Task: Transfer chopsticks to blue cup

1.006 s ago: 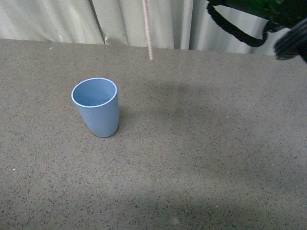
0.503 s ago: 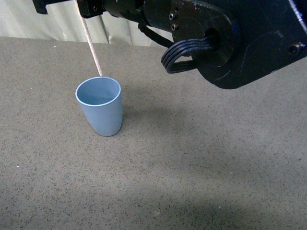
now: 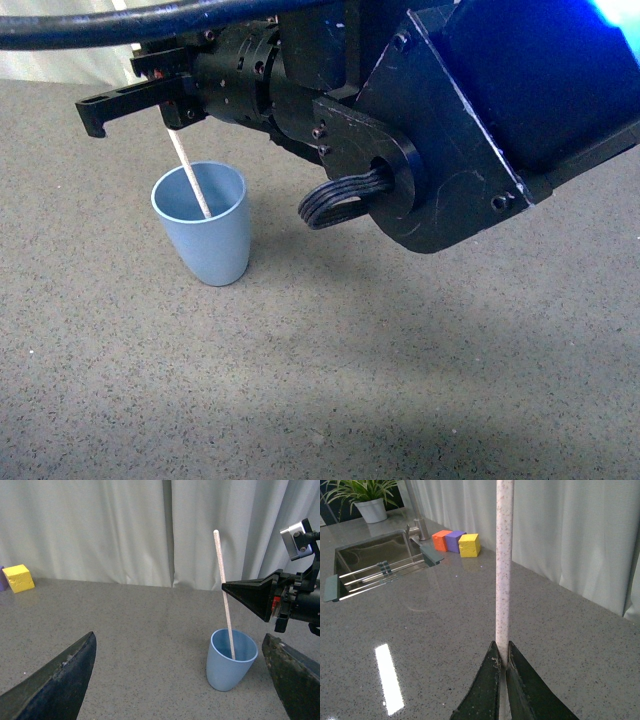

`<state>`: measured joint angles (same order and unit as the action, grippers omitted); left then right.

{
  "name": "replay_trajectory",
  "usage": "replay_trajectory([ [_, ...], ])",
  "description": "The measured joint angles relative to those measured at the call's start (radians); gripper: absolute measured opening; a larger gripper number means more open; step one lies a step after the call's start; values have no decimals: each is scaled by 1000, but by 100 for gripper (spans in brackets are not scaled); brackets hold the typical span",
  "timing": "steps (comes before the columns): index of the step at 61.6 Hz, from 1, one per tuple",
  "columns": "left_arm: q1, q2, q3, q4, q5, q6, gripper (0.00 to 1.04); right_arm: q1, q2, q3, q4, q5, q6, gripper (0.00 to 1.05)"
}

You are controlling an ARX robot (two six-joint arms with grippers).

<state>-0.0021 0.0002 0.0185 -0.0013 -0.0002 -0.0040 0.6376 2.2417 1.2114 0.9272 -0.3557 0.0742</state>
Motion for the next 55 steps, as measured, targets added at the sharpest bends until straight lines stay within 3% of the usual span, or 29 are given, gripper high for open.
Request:
replay_trajectory([
  [13, 0, 0, 0, 0, 0, 0, 98, -4, 7, -14, -11, 17, -2, 3],
  [44, 0, 0, 0, 0, 0, 0, 98, -29, -34, -70, -24, -5, 7, 95],
  [55, 0, 0, 0, 0, 0, 0, 98, -29, -51, -80, -25, 14, -3, 95],
])
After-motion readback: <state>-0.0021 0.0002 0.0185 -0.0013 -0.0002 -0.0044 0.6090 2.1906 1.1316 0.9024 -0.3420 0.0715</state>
